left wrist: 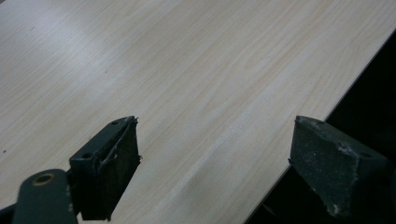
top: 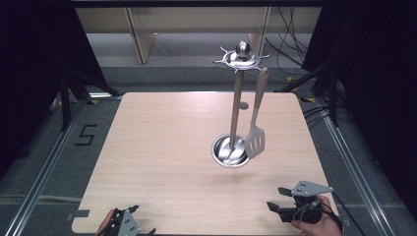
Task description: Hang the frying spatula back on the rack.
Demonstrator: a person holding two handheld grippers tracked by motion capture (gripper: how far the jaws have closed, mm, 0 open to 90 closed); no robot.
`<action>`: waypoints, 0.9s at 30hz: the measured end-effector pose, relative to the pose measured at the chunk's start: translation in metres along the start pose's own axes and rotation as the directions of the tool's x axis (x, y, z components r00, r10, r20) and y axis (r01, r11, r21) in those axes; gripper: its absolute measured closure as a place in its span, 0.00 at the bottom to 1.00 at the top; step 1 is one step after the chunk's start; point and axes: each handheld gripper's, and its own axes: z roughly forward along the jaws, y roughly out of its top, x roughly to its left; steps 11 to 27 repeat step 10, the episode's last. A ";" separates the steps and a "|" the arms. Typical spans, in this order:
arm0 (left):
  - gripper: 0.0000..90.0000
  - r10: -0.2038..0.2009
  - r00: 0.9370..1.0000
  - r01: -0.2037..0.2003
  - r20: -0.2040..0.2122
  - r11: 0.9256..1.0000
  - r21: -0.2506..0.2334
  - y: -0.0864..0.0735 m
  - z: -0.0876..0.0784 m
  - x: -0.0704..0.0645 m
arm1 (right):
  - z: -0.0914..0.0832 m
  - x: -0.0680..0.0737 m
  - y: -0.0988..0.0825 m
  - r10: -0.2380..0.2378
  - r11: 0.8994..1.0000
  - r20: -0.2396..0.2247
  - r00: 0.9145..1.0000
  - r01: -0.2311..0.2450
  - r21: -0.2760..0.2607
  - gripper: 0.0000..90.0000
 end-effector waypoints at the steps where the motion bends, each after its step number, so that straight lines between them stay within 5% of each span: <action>1: 0.17 0.012 1.000 -0.012 0.003 1.000 0.011 0.000 -0.001 0.001 | 0.000 0.000 -0.001 -0.002 1.000 -0.001 1.000 0.002 -0.010 0.36; 6: 0.17 0.020 1.000 -0.020 -0.003 1.000 0.009 0.000 0.000 0.001 | -0.001 0.002 -0.003 0.030 1.000 -0.011 0.999 -0.030 0.008 0.36; 27: 0.17 0.020 1.000 -0.020 -0.002 1.000 0.013 0.000 -0.001 0.000 | -0.002 0.000 -0.003 0.020 1.000 -0.002 1.000 -0.020 -0.008 0.36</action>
